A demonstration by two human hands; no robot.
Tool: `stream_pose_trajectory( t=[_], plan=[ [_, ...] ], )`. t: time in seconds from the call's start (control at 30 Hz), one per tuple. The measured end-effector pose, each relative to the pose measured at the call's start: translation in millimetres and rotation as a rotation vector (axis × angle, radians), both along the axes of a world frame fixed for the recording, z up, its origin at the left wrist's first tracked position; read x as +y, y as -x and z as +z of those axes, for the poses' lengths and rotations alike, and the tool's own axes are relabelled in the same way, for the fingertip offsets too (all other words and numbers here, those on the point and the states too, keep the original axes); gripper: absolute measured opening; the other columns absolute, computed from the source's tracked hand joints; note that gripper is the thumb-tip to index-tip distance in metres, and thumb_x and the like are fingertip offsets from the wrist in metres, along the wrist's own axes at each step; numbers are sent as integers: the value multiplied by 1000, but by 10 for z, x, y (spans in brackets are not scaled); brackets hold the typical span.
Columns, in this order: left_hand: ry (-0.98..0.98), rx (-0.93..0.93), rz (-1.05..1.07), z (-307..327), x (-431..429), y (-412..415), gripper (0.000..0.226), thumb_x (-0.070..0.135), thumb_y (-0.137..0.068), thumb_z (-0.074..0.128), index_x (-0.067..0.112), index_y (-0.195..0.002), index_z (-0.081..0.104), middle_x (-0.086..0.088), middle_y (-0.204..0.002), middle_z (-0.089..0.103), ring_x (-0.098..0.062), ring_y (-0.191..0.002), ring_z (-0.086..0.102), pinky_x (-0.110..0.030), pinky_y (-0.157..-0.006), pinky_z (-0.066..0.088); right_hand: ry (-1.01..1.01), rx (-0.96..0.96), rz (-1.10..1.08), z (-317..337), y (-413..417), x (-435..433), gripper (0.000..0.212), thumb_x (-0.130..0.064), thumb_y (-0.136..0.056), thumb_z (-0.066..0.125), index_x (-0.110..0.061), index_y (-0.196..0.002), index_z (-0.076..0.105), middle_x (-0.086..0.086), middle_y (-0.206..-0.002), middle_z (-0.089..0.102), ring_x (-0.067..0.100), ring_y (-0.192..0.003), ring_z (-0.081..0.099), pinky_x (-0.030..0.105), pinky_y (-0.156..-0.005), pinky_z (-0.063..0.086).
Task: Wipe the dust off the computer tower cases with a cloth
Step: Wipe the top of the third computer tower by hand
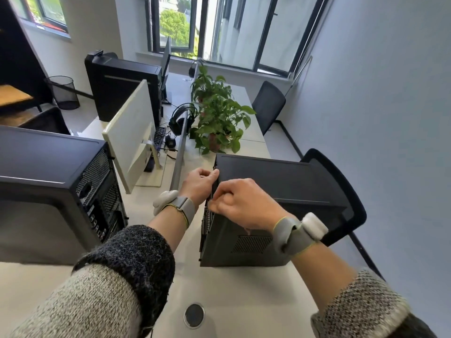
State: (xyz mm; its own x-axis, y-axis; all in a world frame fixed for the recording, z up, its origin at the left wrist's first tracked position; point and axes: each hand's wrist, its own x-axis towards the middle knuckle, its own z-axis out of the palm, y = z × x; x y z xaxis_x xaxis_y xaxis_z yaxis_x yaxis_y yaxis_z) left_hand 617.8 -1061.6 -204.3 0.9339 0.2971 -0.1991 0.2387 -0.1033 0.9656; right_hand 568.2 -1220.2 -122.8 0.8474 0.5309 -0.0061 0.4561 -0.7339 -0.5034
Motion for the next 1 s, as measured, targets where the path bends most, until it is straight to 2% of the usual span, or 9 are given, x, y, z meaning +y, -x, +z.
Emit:
stream_pose_trajectory(
  t=[0.1,0.2,0.33,0.4,0.5,0.6,0.73,0.9,1.0],
  plan=[
    [-17,-31,-8,30,19,33,25,46,-100,64,22,-93,68,-2,-94,71,-26,-92,67,-44,-88,57,-186,-99,-196,68,-190,-156,21,-47,-92,73,-29,-101,79,-12,-99,76,9,-95,70,36,-91,57],
    [-58,-57,-9,48,23,63,21,42,-101,63,23,-95,69,-3,-100,74,-27,-98,70,-49,-91,59,-54,-208,-398,46,-330,-232,33,-54,-99,61,-32,-122,71,-4,-120,68,23,-113,64,41,-99,53],
    [-6,-78,-43,18,32,57,14,25,-102,62,23,-93,72,-4,-94,74,-27,-93,71,-47,-88,59,136,-399,-76,-227,-14,-3,45,-33,-102,54,-22,-145,59,1,-125,62,24,-112,53,41,-100,51],
    [62,-78,-43,23,69,62,21,14,-104,56,20,-92,71,-6,-91,72,-24,-86,68,-41,-78,57,30,-364,35,-197,16,26,42,-26,-103,54,-24,-143,64,-2,-122,65,19,-108,54,34,-99,50],
    [81,-65,-19,49,156,81,25,10,-107,48,16,-95,68,-6,-91,71,-18,-75,63,-31,-62,49,-231,-286,-215,-53,-280,-41,38,-17,-99,58,-30,-131,73,-2,-118,69,18,-110,62,32,-103,50],
    [73,-61,-11,39,236,88,24,13,-108,48,16,-98,70,-5,-93,73,-18,-76,64,-30,-62,50,-112,-256,-426,37,-694,-77,41,-23,-101,59,-17,-142,64,13,-127,64,32,-121,57,37,-112,40],
    [59,-63,-30,-7,282,113,23,15,-108,50,15,-100,71,-6,-94,75,-18,-78,65,-33,-67,52,138,-182,-402,-173,-936,264,58,-37,-95,40,-12,-146,54,15,-139,60,38,-128,54,45,-112,41],
    [26,-95,-45,4,269,85,23,14,-107,51,18,-97,71,-7,-96,75,-19,-80,65,-32,-69,51,19,-257,-167,-198,-616,496,43,-12,-104,51,-14,-146,61,8,-151,57,29,-136,49,32,-119,31],
    [-60,-126,-25,85,182,41,20,20,-104,55,24,-93,72,-1,-94,74,-23,-88,69,-38,-77,57,-9,-232,-189,-159,-707,333,39,-20,-108,54,-16,-146,64,6,-150,60,28,-138,51,27,-116,31]
  ],
)
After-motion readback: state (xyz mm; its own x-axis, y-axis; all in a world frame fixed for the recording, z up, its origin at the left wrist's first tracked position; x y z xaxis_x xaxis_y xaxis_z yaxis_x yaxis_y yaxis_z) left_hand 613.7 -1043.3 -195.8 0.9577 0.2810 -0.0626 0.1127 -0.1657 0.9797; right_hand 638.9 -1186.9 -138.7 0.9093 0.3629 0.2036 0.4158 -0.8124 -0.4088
